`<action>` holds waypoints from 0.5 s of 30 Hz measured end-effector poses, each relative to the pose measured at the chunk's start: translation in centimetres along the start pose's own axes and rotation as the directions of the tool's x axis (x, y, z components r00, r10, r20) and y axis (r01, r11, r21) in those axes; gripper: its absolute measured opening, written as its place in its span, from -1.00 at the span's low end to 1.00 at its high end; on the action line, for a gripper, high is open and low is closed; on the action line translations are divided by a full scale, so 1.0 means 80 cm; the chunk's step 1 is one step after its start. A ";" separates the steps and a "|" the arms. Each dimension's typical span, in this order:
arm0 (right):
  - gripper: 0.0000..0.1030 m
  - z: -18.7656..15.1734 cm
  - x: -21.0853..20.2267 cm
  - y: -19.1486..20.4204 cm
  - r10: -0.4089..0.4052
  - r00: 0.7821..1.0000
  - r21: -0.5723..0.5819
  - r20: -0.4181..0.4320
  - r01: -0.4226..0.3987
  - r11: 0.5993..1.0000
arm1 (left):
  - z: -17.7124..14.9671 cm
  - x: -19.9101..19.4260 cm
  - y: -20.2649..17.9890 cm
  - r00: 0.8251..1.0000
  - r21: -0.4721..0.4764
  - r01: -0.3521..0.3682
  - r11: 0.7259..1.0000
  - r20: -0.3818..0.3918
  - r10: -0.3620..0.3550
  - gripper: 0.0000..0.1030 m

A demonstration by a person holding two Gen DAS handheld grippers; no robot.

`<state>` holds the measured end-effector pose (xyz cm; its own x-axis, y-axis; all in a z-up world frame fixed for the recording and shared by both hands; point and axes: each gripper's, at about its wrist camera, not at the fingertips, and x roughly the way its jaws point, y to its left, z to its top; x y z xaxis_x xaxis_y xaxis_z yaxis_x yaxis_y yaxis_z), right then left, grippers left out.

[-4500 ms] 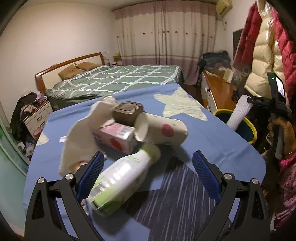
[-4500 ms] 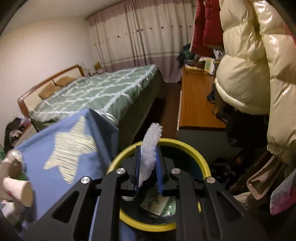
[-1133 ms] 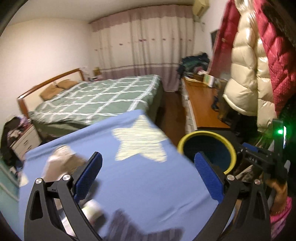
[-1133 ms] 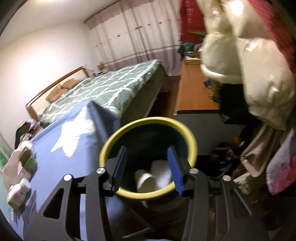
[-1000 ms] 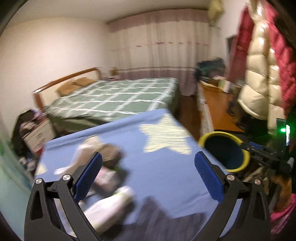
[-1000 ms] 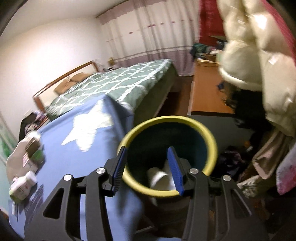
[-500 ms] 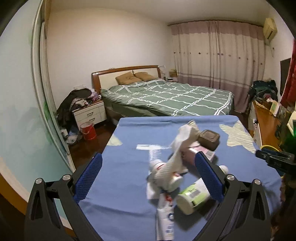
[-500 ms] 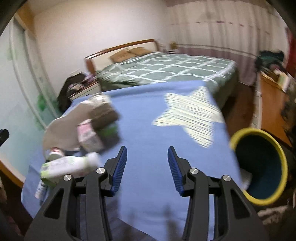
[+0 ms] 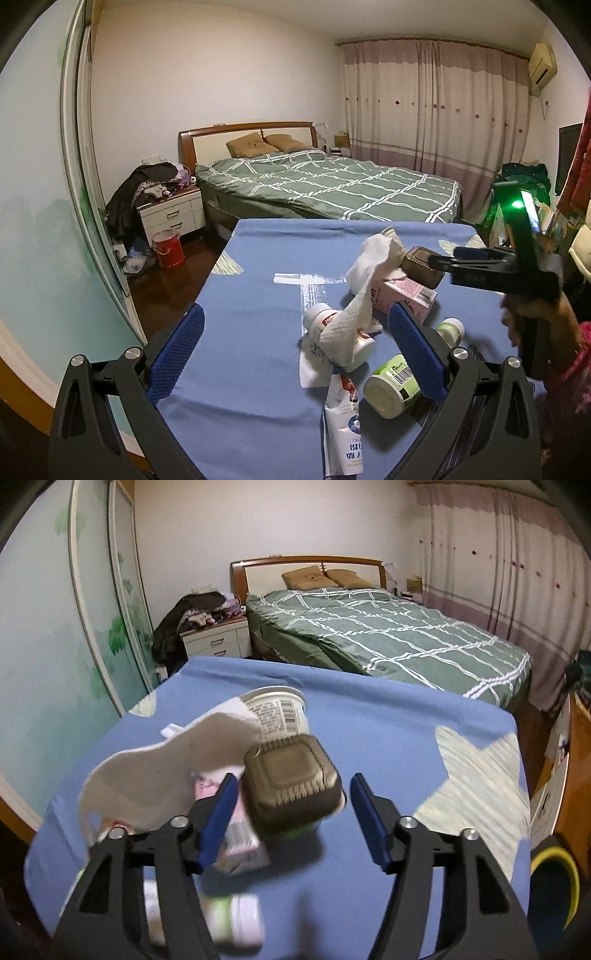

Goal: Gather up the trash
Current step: 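Grasp the brown square lid with the right gripper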

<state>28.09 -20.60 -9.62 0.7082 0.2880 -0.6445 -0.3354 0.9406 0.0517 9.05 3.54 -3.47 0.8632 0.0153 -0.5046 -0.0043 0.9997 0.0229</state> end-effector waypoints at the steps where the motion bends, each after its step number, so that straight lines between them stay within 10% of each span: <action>1: 0.22 0.004 0.008 0.000 0.007 1.000 -0.004 -0.010 -0.007 1.000 | 0.001 0.001 -0.001 1.000 -0.001 0.002 1.000 -0.003 -0.002 0.91; 15: 0.21 0.004 0.043 -0.002 0.044 0.998 -0.005 -0.040 -0.044 0.999 | -0.003 0.022 -0.007 0.999 -0.006 0.024 1.000 -0.035 -0.024 0.91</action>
<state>30.74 -19.69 -11.62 0.6675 0.3213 -0.6718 -0.3691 0.9262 0.0762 10.44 3.02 -4.57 0.8450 -0.0083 -0.5348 0.0135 0.9999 0.0059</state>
